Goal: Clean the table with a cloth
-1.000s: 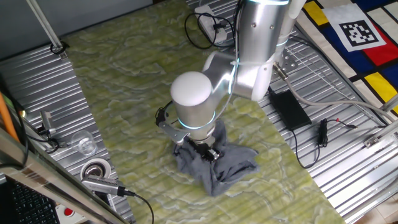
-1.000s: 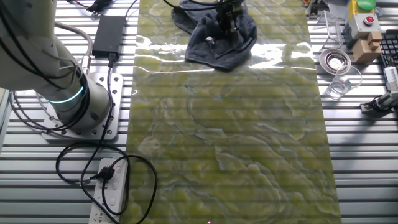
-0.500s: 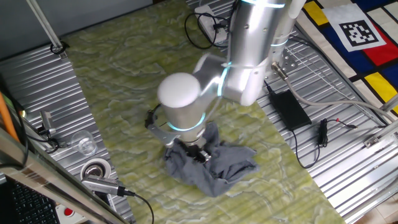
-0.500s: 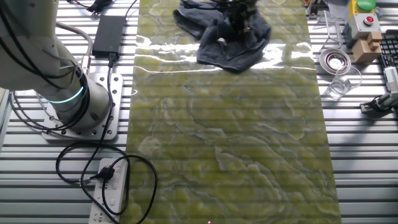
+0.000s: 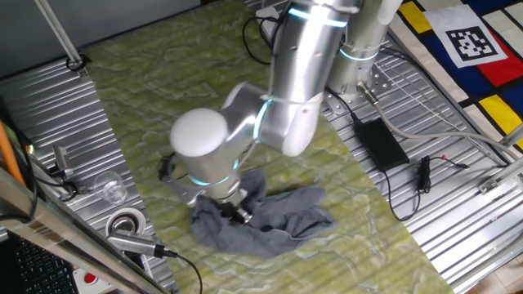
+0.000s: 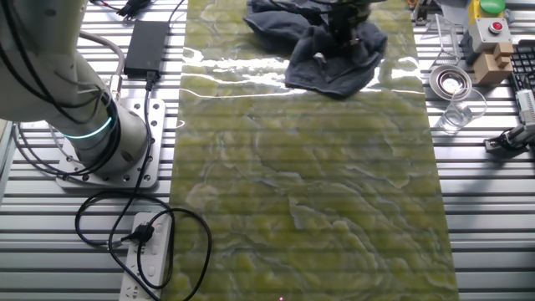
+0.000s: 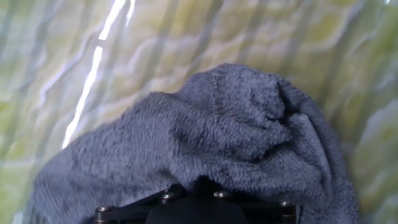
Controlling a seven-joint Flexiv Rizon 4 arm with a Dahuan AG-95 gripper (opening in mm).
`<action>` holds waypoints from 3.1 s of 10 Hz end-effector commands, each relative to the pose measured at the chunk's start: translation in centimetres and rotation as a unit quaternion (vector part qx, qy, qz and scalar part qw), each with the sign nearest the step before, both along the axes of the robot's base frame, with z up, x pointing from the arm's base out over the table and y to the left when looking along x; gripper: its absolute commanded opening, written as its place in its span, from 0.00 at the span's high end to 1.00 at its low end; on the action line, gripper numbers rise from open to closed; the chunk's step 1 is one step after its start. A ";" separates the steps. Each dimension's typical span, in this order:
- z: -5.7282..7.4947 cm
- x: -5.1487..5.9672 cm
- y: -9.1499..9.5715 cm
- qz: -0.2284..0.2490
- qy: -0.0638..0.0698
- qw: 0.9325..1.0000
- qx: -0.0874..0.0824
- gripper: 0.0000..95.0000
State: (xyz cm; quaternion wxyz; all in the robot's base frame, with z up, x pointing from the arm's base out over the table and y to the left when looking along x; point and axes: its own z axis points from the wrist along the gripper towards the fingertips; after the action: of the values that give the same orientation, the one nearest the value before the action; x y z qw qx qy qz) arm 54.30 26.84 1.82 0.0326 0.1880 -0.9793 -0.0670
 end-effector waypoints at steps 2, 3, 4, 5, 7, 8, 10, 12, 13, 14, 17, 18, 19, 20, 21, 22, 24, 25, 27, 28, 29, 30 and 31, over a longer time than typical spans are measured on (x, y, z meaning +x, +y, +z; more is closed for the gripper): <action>0.1 2.7 -0.5 0.011 -0.001 1.000 0.001 1.00; 0.1 3.2 -0.8 0.016 -0.001 1.000 0.002 1.00; 0.1 3.8 -1.3 0.022 -0.002 1.000 0.003 1.00; 0.1 4.4 -2.4 0.033 -0.003 0.999 0.005 1.00; 0.0 4.6 -4.4 0.055 -0.006 0.998 0.009 1.00; -0.1 4.3 -5.5 0.068 -0.008 0.998 0.012 1.00; 0.2 3.6 -7.7 0.097 -0.008 0.995 0.017 1.00; 0.4 2.3 -9.6 0.122 -0.009 0.992 0.020 1.00; 0.4 1.7 -10.3 0.128 -0.010 0.991 0.023 1.00; 0.5 0.6 -11.0 0.138 -0.010 0.990 0.027 1.00; -0.1 -2.8 -11.7 0.138 -0.011 0.989 0.041 1.00; -0.4 -4.3 -11.6 0.132 -0.011 0.990 0.045 1.00; -0.5 -5.8 -11.4 0.123 -0.010 0.991 0.051 1.00; -0.5 -7.1 -11.2 0.115 -0.009 0.992 0.053 1.00; -0.6 -8.4 -10.7 0.106 -0.008 0.993 0.054 1.00; -0.6 -9.7 -10.0 0.096 -0.006 0.994 0.053 1.00; -0.6 -11.9 -7.8 0.067 -0.003 0.996 0.051 1.00; -0.5 -12.5 -6.8 0.055 -0.001 0.997 0.049 1.00; -0.3 -12.9 -5.0 0.035 0.001 0.998 0.046 1.00; -0.2 -12.8 -3.8 0.021 0.003 0.999 0.044 1.00; -0.3 -12.5 -2.8 0.010 0.001 0.999 0.043 1.00; -0.4 -11.9 -2.0 0.000 -0.002 0.999 0.043 1.00; -0.7 -11.3 -1.1 -0.009 -0.006 0.999 0.043 1.00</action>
State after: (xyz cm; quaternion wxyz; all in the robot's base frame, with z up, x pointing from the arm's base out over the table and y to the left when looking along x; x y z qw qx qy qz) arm 42.76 25.38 1.27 0.0214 0.1853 -0.9764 -0.1092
